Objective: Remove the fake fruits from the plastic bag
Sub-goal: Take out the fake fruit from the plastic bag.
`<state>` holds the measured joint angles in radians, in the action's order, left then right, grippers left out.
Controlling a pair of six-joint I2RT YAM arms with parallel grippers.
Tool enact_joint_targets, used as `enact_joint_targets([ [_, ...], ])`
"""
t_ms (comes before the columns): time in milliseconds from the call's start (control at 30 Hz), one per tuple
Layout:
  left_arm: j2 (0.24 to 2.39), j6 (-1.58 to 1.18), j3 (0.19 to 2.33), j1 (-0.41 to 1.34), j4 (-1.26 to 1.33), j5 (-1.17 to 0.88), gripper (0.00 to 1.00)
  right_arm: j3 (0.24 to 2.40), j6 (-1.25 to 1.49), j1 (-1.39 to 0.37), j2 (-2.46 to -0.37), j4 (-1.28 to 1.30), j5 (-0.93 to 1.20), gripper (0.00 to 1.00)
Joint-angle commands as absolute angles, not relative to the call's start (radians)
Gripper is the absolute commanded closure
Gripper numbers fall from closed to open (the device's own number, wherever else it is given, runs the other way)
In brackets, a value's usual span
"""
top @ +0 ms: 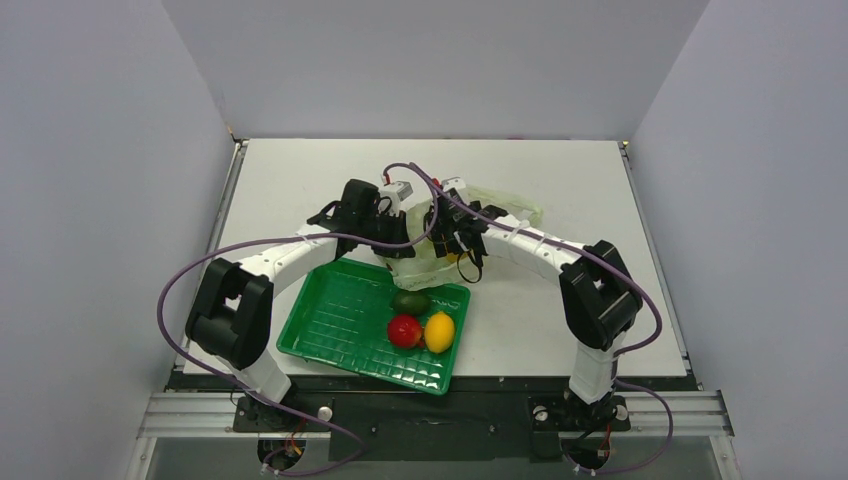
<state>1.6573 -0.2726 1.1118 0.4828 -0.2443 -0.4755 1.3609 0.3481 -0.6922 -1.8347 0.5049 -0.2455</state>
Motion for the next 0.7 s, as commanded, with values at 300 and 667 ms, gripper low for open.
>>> enact_joint_targets([
  [300, 1.669, -0.261, 1.158, 0.483, -0.245, -0.487, 1.00, 1.368, 0.301, -0.678, -1.940, 0.461, -0.219, 0.35],
  [667, 1.671, -0.258, 1.162, 0.484, -0.249, -0.488, 1.00, 1.417, 0.291, -0.672, -2.001, 0.460, -0.229, 0.58],
])
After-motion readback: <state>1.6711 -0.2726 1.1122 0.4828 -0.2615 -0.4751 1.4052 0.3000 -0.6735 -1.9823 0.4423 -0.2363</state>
